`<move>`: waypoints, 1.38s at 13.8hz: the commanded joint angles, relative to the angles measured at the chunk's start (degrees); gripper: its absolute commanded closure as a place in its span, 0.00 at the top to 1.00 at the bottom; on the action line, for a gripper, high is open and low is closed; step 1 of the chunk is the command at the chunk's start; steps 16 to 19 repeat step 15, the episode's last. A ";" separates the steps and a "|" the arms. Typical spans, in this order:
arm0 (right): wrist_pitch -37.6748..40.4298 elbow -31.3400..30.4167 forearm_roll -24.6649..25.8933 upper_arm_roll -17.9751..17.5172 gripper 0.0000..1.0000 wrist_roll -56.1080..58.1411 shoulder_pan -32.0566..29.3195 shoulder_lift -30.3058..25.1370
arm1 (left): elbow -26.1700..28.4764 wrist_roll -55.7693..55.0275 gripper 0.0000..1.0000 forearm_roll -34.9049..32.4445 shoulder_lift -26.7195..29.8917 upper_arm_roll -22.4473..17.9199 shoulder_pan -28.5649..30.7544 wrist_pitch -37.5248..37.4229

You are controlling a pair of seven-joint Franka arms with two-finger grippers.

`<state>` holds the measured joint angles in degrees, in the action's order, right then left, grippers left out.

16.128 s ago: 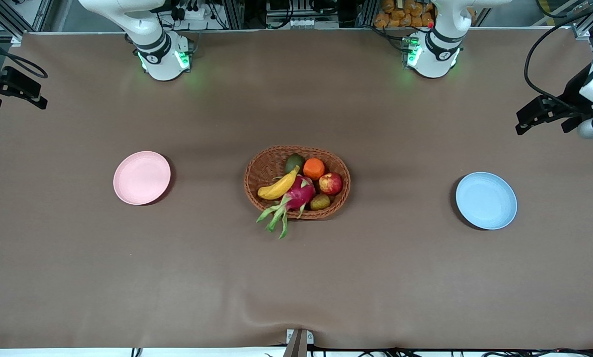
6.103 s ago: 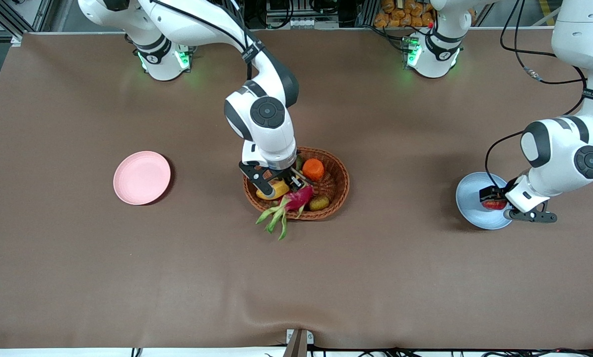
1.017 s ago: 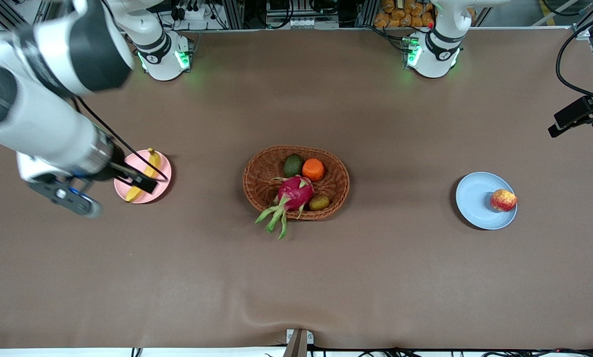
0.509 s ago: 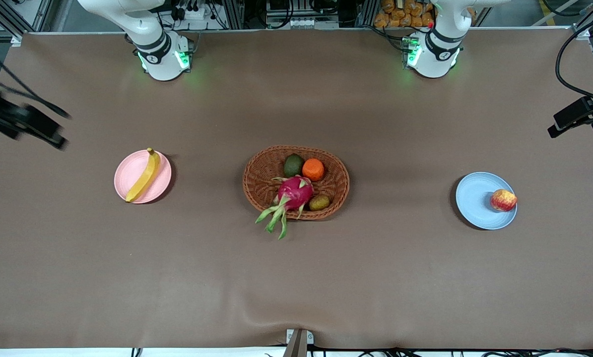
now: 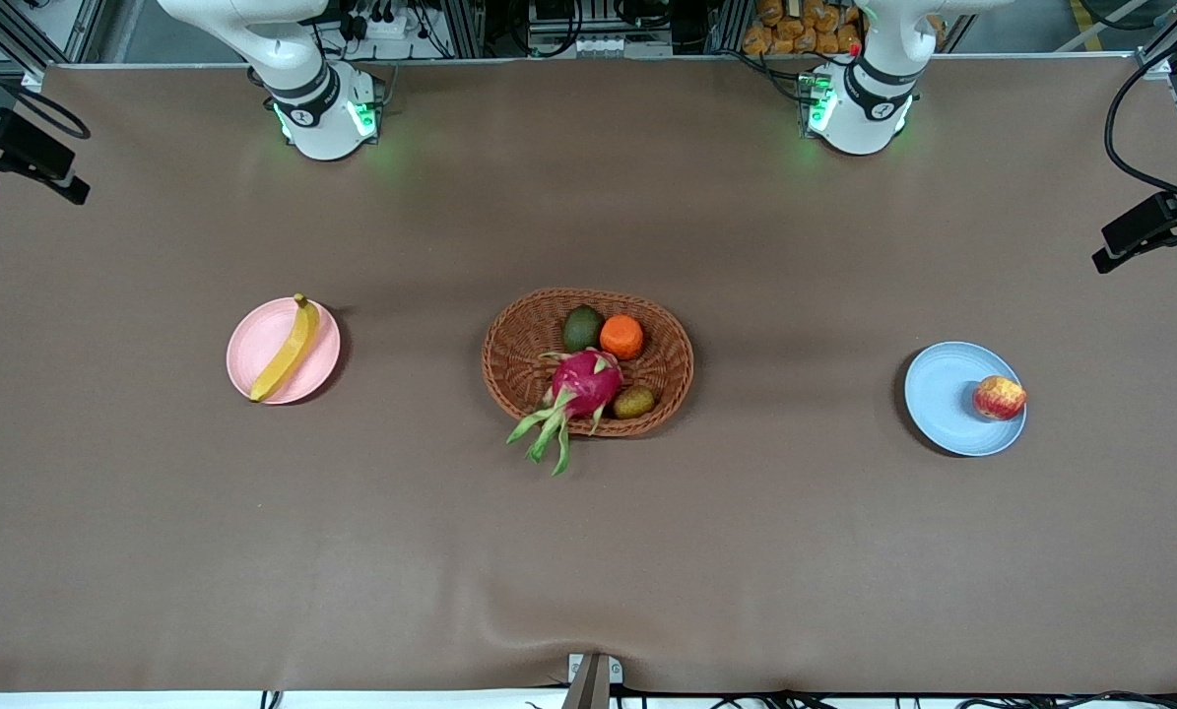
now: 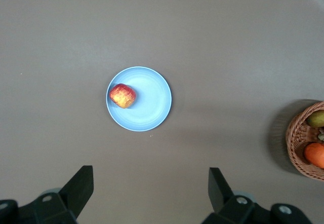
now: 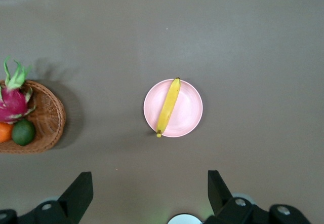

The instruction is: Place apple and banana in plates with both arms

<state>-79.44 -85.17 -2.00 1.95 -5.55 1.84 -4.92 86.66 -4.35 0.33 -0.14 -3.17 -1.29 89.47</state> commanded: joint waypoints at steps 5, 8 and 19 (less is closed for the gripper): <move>-7.13 -12.57 0.16 2.36 1.00 7.66 -0.60 -6.42 | -1.41 2.06 1.00 -1.30 -0.39 0.71 -0.20 -1.05; -7.39 -12.31 -0.46 2.10 1.00 7.66 -0.34 -5.98 | -1.41 2.06 1.00 -1.30 -0.39 0.79 -0.29 -1.05; -7.22 -12.22 -0.63 2.10 1.00 7.48 0.01 -5.97 | -1.58 2.15 1.00 -1.21 -0.47 0.71 0.15 -1.67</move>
